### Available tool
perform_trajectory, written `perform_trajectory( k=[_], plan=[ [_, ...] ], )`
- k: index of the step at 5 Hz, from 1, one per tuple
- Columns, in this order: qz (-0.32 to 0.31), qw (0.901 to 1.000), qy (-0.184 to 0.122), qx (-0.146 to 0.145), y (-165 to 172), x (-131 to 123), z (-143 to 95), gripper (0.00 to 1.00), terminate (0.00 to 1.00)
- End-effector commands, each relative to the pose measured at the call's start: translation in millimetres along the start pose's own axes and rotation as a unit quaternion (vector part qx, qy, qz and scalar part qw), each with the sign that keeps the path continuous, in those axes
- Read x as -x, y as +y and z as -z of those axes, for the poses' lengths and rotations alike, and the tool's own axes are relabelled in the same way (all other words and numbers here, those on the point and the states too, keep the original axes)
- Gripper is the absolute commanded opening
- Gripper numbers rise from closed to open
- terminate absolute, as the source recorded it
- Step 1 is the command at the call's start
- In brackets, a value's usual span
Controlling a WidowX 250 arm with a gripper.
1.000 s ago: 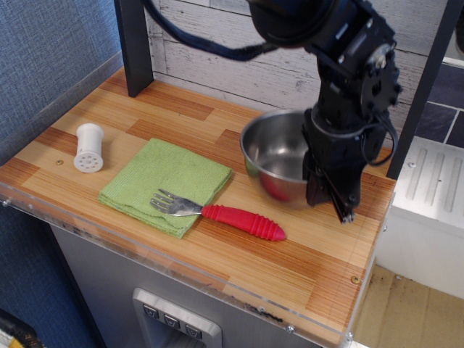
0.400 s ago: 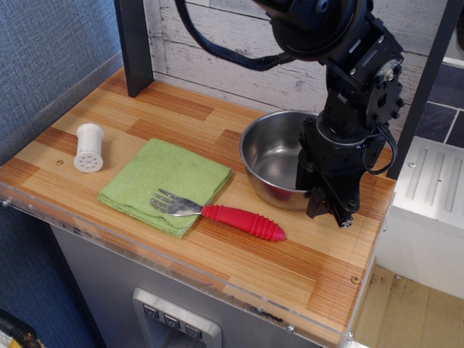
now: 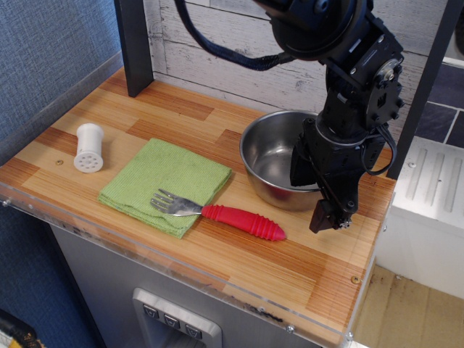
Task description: Move vessel little bit right
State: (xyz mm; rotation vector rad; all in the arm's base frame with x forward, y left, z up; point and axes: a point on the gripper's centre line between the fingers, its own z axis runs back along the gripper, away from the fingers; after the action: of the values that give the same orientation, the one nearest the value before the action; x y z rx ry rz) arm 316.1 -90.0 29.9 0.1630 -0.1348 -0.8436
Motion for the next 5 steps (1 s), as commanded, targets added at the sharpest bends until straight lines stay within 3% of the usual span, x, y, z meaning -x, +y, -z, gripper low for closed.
perform_trajectory(
  k=[1,2,5],
  plan=[
    [0.029,0.9966,-0.053,-0.057,1.7,0.5,-66.3,1.00,0.00],
    [0.020,0.9936,-0.097,-0.055,3.9,9.0,-89.1,1.00,0.00],
    [0.020,0.9936,-0.097,-0.055,3.9,9.0,-89.1,1.00,0.00]
  ],
)
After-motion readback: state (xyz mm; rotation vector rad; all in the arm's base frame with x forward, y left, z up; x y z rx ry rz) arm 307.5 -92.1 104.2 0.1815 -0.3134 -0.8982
